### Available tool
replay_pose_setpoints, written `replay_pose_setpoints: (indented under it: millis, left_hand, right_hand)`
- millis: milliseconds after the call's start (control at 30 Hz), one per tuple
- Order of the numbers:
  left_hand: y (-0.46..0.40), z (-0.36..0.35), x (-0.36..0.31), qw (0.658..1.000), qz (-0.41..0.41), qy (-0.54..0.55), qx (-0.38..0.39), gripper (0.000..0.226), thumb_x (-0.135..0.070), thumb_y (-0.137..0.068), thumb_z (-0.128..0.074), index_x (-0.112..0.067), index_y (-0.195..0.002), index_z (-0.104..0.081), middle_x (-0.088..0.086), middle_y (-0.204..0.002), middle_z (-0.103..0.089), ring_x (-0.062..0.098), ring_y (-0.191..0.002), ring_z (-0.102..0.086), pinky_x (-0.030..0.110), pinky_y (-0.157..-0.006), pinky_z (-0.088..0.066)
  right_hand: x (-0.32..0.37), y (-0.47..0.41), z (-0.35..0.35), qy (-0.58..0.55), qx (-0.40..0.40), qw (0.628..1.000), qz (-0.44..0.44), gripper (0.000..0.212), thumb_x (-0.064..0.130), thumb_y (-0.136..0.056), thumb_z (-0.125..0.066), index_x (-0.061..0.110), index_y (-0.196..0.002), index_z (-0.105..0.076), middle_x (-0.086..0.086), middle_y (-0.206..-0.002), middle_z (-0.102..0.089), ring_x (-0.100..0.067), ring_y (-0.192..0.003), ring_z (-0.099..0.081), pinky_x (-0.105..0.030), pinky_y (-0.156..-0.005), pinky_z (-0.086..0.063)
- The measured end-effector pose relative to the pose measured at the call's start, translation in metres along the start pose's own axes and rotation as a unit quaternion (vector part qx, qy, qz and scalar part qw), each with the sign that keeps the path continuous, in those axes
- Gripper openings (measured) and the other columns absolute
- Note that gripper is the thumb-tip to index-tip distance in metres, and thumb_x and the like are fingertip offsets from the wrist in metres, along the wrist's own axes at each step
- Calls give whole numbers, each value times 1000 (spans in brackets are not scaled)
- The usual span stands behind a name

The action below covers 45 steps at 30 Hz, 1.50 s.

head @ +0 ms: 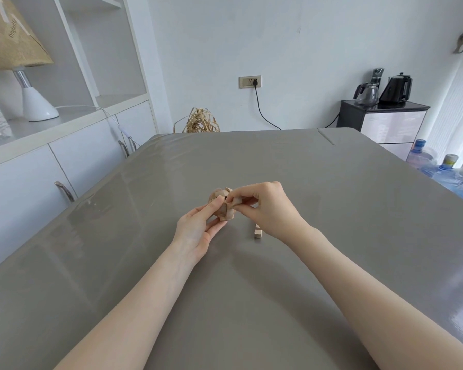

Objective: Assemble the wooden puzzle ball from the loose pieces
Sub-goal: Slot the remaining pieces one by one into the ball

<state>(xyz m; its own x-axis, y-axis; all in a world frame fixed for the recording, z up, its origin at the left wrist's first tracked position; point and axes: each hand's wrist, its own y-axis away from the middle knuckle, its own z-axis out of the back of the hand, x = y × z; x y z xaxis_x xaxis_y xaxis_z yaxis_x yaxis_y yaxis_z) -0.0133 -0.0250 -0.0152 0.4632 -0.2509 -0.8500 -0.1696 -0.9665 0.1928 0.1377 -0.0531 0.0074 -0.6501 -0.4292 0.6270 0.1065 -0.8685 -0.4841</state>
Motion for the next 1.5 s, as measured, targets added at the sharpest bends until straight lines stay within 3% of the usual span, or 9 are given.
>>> replay_pose_setpoints:
  millis: [100, 300, 533, 667, 800, 933, 1100, 1267, 1500]
  left_hand:
    - [0, 0, 1, 1000, 2, 1, -1, 17, -12, -83, -69, 1, -90, -61, 11, -77, -73, 18, -77, -73, 37, -92, -51]
    - [-2, 1, 1, 1000, 9, 7, 7, 39, -13, -83, -69, 8, -114, -59, 12, -83, -72, 19, -82, -72, 36, -92, -52]
    - [-2, 1, 1, 1000, 13, 9, 8, 30, -13, -83, -69, 5, -107, -63, 11, -82, -73, 18, -81, -72, 37, -96, -50]
    - [-1, -1, 2, 1000, 9, -9, 12, 25, -13, -83, -69, 5, -100, -64, 13, -82, -72, 19, -81, -73, 36, -93, -51]
    - [-1, -1, 2, 1000, 9, -6, 17, 25, -13, -85, -67, 6, -102, -65, 12, -87, -70, 14, -75, -72, 35, -92, -51]
    - [-1, -1, 2, 1000, 12, -2, 28, 27, -13, -85, -67, 4, -106, -66, 12, -94, -70, 15, -79, -72, 35, -93, -51]
    - [1, -1, 0, 999, 12, -10, 53, 21, -18, -86, -65, -5, -102, -70, 7, -103, -73, 12, -93, -70, 27, -85, -53]
    - [0, -1, -2, 999, -3, -3, 38, 25, -19, -87, -64, -1, -106, -66, 12, -103, -72, 17, -95, -70, 26, -81, -55]
    - [2, -6, -3, 998, -28, 16, 46, 15, -13, -87, -63, 0, -94, -66, 11, -90, -74, 17, -85, -72, 24, -78, -58]
  right_hand:
    - [2, 0, 5, -17, 11, 1000, -18, 22, 2, -82, -61, 21, -83, -73, 17, -64, -61, -7, -71, -60, -45, -80, -53]
    - [5, 0, 5, 5, 21, 1000, 1, 20, 1, -83, -59, 17, -82, -70, 11, -66, -62, -18, -73, -61, -46, -76, -53]
    - [4, 0, 4, 19, 17, 1000, 7, 22, 1, -83, -58, 19, -81, -69, 13, -64, -60, -16, -71, -60, -45, -74, -53]
    - [5, -3, 11, 6, 47, 999, -16, 18, -2, -82, -61, 12, -82, -71, 8, -64, -59, -7, -65, -55, -28, -74, -51]
    - [0, 0, -2, 41, 22, 999, 12, 21, 0, -81, -59, 16, -81, -72, 7, -76, -61, -15, -69, -55, -46, -72, -52]
    - [-10, 0, -9, 16, -11, 1000, 5, 26, 13, -77, -64, 37, -84, -69, 17, -89, -45, -9, -77, -52, -55, -75, -50]
    - [-5, 2, -7, -78, -4, 995, -58, 17, 32, -68, -80, 35, -83, -72, 15, -102, -54, -1, -94, -54, -44, -90, -45]
    - [-2, 3, -1, -208, -21, 971, -116, 30, 28, -74, -79, 33, -102, -70, 13, -114, -60, -4, -106, -55, -22, -82, -42]
    - [-17, 3, 1, -382, 65, 894, -227, 65, 35, -68, -76, 22, -129, -55, -5, -120, -66, -14, -112, -62, -32, -102, -44]
